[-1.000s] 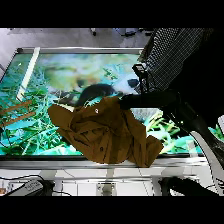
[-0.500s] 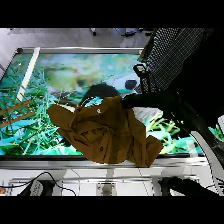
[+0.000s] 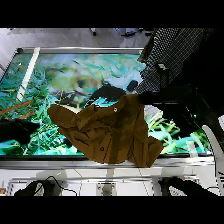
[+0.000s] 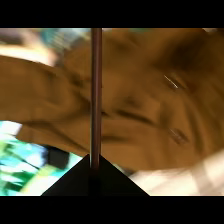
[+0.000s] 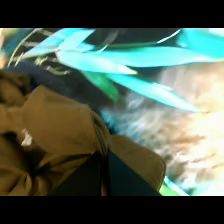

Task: Fold the clothes and pants, and hang the long-sleeved shirts on hangers.

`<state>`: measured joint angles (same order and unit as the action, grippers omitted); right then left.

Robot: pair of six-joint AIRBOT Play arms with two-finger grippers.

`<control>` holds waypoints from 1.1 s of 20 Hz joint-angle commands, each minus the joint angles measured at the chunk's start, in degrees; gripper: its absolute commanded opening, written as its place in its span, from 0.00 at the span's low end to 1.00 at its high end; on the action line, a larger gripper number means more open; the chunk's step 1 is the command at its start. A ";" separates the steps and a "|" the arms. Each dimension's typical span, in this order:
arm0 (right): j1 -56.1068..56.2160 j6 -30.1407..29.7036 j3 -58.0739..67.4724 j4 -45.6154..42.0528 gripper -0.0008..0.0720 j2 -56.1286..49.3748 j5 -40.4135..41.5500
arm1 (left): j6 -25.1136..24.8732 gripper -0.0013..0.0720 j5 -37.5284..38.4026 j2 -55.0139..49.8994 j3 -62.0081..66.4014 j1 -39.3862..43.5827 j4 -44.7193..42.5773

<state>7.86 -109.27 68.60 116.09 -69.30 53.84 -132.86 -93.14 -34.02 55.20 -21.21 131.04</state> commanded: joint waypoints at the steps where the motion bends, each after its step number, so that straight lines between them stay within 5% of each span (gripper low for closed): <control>1: 0.55 -2.69 0.04 1.81 0.06 0.04 2.71 | -0.09 0.06 -8.59 -0.37 0.24 11.74 0.13; 6: 3.41 -2.67 0.48 2.67 0.06 0.94 2.86 | -1.31 0.06 -9.51 -9.60 0.24 26.08 -6.71; 10: 3.34 -2.69 4.13 3.15 0.06 1.79 4.20 | -3.04 0.06 -8.87 -16.15 0.24 26.97 -17.57; 13: 3.72 -2.91 6.95 4.52 0.06 1.77 8.20 | -10.38 0.06 -3.69 -18.32 0.24 26.23 -9.27; 17: 6.12 -4.68 8.07 4.76 0.06 1.79 13.25 | -11.80 0.06 6.80 -20.22 0.24 26.21 -7.39; 22: 9.38 -6.21 8.07 4.76 0.06 1.79 14.73 | -13.11 0.06 9.22 -20.92 0.24 25.38 -8.17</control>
<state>15.77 -114.56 76.44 120.68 -67.53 67.11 -145.01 -86.63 -54.43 55.37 4.71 122.91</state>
